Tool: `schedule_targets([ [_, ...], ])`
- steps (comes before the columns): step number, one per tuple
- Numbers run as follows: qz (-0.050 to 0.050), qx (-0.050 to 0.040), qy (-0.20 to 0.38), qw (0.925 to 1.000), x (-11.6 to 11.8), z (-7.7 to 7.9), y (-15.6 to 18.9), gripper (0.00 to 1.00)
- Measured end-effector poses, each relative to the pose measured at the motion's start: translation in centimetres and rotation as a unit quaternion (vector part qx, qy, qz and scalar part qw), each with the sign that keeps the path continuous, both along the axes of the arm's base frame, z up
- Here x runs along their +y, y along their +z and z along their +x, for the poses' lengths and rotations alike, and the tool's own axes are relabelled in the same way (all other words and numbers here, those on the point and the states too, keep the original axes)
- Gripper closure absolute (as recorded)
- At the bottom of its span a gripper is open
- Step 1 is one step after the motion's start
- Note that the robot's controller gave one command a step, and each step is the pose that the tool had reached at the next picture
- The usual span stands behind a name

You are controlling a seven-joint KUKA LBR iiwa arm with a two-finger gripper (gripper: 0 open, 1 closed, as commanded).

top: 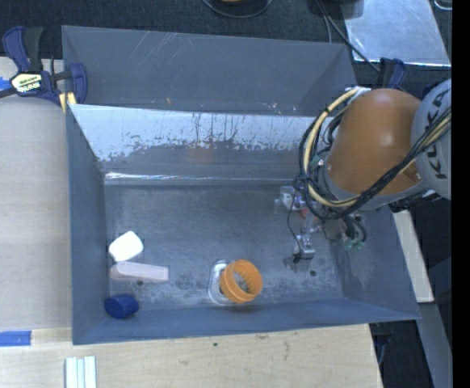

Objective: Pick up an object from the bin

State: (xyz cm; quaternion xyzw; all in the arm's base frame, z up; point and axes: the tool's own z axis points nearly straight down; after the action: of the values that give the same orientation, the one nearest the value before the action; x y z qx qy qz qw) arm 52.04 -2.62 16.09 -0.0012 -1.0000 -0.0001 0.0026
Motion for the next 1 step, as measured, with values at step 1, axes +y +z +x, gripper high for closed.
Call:
schedule_targets([
  [1,0.0,-0.0043,0.001,1.0,0.0,0.19,0.44,0.0],
])
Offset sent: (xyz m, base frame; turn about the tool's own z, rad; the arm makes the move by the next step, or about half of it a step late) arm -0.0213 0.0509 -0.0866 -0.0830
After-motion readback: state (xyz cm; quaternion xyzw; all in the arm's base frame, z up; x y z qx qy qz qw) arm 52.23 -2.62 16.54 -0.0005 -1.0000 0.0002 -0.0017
